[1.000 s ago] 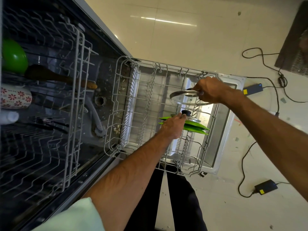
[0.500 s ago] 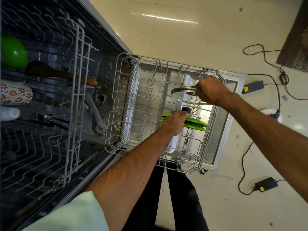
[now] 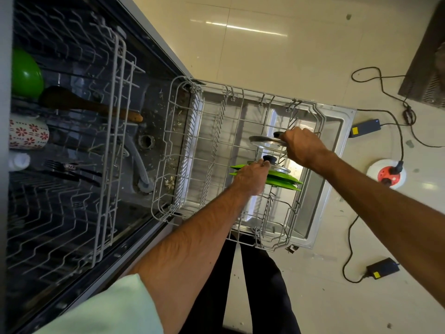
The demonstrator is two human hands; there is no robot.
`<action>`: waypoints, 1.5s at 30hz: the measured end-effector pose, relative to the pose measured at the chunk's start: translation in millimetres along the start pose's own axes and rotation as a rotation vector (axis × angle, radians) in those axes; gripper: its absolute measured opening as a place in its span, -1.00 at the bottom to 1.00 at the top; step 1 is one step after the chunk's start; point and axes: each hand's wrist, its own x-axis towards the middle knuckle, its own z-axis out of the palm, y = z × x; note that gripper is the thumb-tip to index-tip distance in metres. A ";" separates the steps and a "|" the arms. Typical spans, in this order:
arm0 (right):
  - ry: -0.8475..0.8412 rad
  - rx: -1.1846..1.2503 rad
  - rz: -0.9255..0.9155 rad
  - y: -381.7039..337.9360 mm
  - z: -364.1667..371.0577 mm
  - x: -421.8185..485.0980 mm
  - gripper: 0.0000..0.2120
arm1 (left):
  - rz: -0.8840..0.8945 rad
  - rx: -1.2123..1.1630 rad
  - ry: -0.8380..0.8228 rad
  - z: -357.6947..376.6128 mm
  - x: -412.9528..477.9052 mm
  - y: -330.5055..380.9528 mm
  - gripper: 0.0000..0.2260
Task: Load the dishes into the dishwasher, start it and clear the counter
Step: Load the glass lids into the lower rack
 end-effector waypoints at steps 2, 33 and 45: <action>-0.031 -0.019 0.002 -2.3 11.6 0.4 -0.70 | -0.002 0.002 0.004 -1.7 -1.7 0.5 -0.35; 0.516 0.793 0.368 -142.8 16.0 -167.6 -0.81 | -0.017 -0.416 0.542 3.6 -198.3 -0.4 -0.61; 0.388 0.753 -0.113 -259.1 -172.3 -242.6 -0.85 | -0.229 -0.584 0.975 -38.0 -448.5 29.2 -0.65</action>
